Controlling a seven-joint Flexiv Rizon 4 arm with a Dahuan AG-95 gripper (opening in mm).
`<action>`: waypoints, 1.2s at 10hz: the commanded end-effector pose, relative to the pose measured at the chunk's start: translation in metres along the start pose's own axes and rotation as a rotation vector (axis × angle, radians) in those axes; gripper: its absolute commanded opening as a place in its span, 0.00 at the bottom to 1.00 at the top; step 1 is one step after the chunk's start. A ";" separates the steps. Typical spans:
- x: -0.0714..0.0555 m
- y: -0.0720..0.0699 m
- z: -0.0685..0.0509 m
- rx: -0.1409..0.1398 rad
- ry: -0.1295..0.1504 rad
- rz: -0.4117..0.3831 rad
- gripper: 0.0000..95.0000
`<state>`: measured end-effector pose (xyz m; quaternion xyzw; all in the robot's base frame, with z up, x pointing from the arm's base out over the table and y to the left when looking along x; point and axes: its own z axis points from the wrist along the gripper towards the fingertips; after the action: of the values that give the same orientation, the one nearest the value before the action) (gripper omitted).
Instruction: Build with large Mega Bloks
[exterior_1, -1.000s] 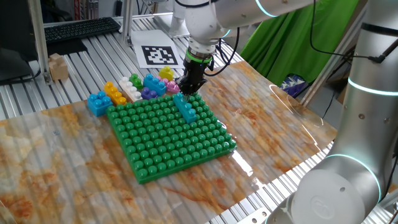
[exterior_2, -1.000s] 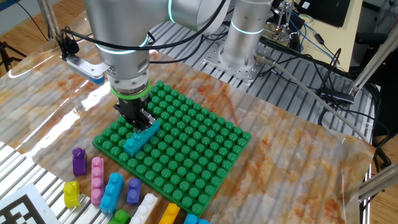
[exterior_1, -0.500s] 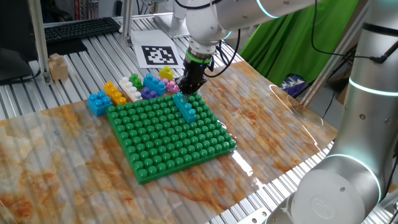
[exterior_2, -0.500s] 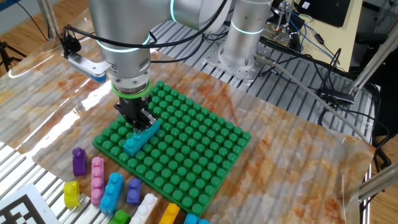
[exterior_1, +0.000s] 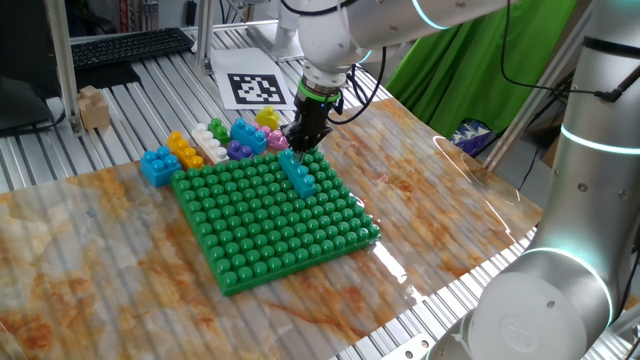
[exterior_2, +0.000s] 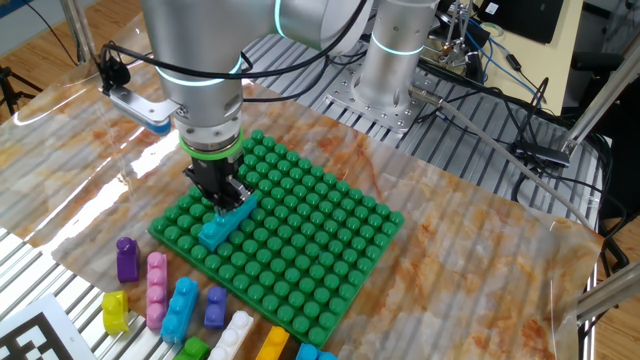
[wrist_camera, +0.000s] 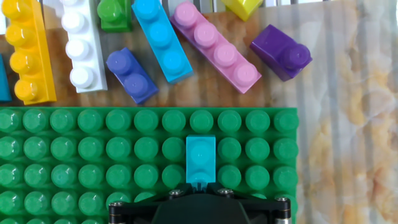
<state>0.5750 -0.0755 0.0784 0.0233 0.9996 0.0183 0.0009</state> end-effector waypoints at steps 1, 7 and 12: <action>0.001 0.000 0.015 -0.002 0.001 0.003 0.00; 0.000 0.000 0.019 0.003 0.001 0.003 0.00; 0.005 -0.004 -0.019 0.006 0.022 -0.003 0.00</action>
<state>0.5691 -0.0789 0.1001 0.0217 0.9995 0.0172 -0.0117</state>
